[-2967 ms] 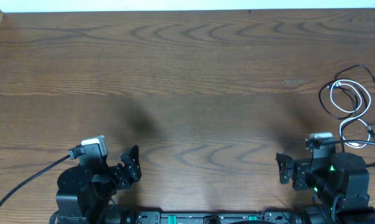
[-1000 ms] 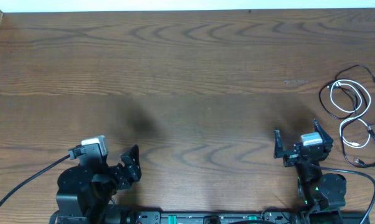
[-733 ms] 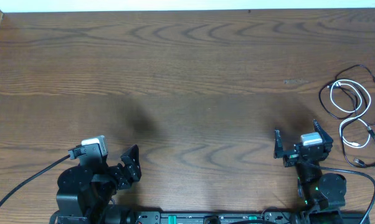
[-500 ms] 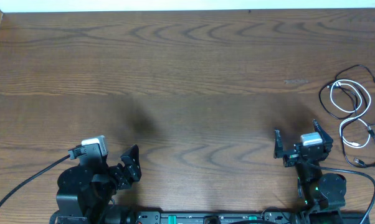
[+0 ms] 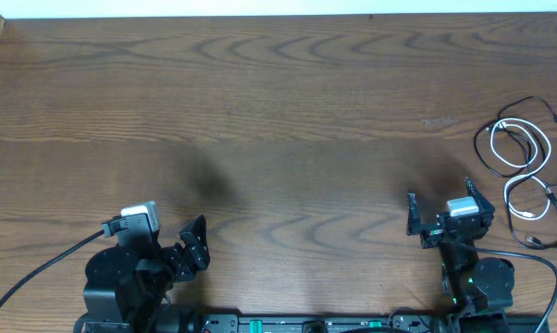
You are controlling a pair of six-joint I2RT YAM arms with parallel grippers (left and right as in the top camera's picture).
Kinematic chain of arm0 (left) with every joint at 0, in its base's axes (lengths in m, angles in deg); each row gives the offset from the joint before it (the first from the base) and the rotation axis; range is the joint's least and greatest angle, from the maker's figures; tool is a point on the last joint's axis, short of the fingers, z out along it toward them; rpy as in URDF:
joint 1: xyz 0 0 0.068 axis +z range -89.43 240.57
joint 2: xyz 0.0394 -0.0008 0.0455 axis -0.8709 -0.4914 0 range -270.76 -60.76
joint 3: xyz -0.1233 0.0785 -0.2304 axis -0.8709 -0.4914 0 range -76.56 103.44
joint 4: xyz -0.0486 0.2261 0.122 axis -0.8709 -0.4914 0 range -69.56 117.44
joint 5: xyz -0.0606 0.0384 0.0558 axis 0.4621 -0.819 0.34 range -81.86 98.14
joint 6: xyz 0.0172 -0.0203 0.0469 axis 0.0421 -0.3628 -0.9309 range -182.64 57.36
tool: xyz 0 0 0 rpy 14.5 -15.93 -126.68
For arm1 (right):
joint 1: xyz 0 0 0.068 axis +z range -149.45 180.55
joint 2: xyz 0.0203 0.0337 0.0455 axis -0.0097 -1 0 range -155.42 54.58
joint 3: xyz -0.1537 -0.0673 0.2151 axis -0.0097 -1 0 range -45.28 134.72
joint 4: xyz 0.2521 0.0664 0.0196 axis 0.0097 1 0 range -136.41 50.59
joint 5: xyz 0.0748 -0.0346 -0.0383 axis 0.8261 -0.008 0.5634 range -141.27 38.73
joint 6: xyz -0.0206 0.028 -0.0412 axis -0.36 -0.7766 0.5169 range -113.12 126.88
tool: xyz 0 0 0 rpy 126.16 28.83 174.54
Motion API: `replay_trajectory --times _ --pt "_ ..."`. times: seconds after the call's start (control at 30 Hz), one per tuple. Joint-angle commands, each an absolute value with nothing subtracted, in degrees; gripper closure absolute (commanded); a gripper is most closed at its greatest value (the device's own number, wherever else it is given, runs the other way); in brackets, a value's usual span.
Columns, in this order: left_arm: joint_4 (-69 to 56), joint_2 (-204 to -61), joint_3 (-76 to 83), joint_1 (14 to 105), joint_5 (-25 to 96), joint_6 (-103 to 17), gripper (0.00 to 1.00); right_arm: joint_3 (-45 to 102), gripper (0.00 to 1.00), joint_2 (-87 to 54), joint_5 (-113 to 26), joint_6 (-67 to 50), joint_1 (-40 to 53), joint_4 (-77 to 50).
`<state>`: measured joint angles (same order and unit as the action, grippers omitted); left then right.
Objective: Untangle cables
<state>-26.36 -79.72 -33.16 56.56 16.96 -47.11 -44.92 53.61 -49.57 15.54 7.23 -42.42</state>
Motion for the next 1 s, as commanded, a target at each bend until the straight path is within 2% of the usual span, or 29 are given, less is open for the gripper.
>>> replay_trajectory --times 0.0,0.2,0.37,0.77,0.87,0.97 --pt "-26.43 -77.21 -34.12 57.26 13.64 -49.65 0.14 -44.96 0.01 53.72 -49.62 16.18 7.45 -42.11" --pt "-24.00 -70.32 -39.17 60.71 13.03 -60.47 0.14 -44.96 0.01 53.72 -49.62 16.18 7.45 -42.11" --pt "-15.04 -63.96 -48.09 62.74 13.03 -64.25 0.14 -44.96 0.01 53.72 -49.62 16.18 7.45 -42.11" --pt "24.43 -60.86 -68.72 63.95 13.22 -64.38 0.14 -44.96 0.01 53.72 -49.62 16.18 7.45 -42.11" --pt "31.71 -60.86 -72.52 63.95 13.29 -64.36 0.14 -44.96 0.01 53.72 -49.62 16.18 7.45 -42.11" --pt "33.98 -60.86 -75.36 63.95 13.68 -64.32 0.14 -44.96 0.01 53.72 -49.62 16.18 7.45 -42.13"
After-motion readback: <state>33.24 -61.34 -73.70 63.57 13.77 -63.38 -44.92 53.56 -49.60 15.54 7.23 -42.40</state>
